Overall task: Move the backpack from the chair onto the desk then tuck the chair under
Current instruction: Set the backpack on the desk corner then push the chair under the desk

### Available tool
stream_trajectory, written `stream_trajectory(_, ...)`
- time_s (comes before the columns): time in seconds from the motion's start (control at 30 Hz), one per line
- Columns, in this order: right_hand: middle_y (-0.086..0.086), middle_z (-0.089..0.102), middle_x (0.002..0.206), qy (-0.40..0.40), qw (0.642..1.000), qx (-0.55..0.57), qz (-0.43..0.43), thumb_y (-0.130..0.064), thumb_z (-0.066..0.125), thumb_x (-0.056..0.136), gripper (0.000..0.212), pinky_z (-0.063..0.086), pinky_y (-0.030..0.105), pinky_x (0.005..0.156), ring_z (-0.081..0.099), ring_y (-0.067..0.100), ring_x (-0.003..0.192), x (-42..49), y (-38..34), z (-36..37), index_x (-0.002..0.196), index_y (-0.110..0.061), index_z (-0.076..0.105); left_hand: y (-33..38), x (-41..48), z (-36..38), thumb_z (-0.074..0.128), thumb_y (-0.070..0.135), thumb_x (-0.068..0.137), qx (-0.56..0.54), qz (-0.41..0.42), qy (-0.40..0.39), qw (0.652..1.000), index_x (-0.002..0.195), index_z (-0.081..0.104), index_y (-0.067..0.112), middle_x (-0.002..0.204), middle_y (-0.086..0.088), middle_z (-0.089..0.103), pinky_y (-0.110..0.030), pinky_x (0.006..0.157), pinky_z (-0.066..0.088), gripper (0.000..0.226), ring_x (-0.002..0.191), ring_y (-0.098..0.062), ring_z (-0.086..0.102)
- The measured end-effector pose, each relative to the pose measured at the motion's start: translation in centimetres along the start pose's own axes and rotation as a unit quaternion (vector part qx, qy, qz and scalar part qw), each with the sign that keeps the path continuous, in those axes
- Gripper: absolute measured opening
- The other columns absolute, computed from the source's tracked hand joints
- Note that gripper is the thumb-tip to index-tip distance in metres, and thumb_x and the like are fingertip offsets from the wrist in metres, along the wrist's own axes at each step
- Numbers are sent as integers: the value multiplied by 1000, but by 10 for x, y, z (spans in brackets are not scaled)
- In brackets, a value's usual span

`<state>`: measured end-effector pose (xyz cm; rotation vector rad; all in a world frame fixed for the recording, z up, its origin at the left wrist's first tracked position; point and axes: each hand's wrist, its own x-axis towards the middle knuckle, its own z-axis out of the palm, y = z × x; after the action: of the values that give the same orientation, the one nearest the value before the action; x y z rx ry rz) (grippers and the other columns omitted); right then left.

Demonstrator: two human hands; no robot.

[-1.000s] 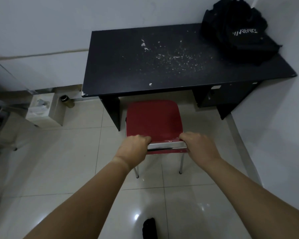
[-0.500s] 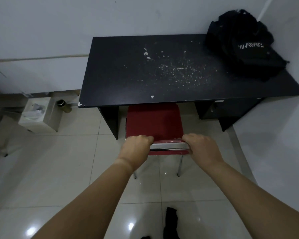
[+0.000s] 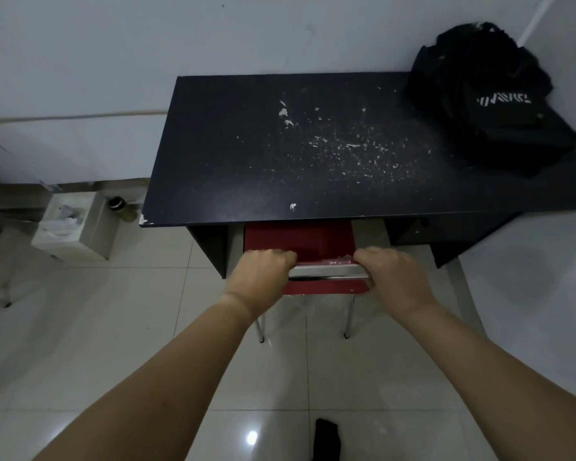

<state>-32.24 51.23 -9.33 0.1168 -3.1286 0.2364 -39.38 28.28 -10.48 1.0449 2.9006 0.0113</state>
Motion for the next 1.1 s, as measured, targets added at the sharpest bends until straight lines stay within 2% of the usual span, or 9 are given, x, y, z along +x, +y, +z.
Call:
stream_trajectory(0.1,2,67,84,-1,1000,5,7,-3,68,83,14,51,39,65,63,23,76,7,8,0,90,-16,67,2,9,1,56,4,77,-7,-4,5,1000,88,59,19,78,0,65,-30,53,39,19,65,-24,63)
stream_trajectory(0.2,3,66,79,9,1000,8,1,-2,73,77,17,48,36,58,63,24,70,9,10,3,86,-15,67,2,13,6,54,3,76,7,5,-3,1000,90,58,19,80,1,66,-30,55,34,21,67,-23,63)
stream_trajectory(0.33,3,65,74,44,999,9,-15,1,76,72,19,35,27,53,61,24,64,32,9,4,80,-13,66,-20,30,-5,57,5,75,19,8,11,1000,85,57,17,79,-1,66,-31,54,35,15,69,-26,65)
stream_trajectory(0.43,3,65,75,55,998,25,-20,1,74,73,17,38,29,54,61,25,65,46,12,5,81,-12,65,-28,42,-9,58,2,75,15,-1,22,1000,78,52,19,75,-2,65,-32,54,35,18,65,-26,63)
stream_trajectory(0.63,2,68,81,52,999,11,-3,-1,74,79,16,50,35,61,63,22,71,51,36,11,87,-14,69,-11,57,5,59,6,76,14,-7,26,1000,83,59,18,76,0,67,-31,54,35,13,66,-24,63)
stream_trajectory(0.8,3,67,77,79,997,14,-15,0,75,75,18,49,33,59,63,25,67,76,41,17,85,-13,67,-29,80,4,59,5,78,29,-14,24,999,92,62,18,79,1,67,-30,54,38,19,67,-25,63)
stream_trajectory(0.93,3,65,73,95,995,8,-32,-1,80,68,24,42,31,55,61,26,62,89,47,21,81,-14,64,-37,91,2,60,10,81,25,-4,23,999,99,64,19,83,-1,69,-32,56,42,20,71,-27,66)
stream_trajectory(1.1,2,64,73,96,995,-7,-33,-4,83,63,28,42,31,53,62,27,61,90,51,23,80,-16,63,-36,91,-1,61,12,82,26,11,20,999,101,63,19,85,-1,69,-31,55,38,20,71,-26,66)
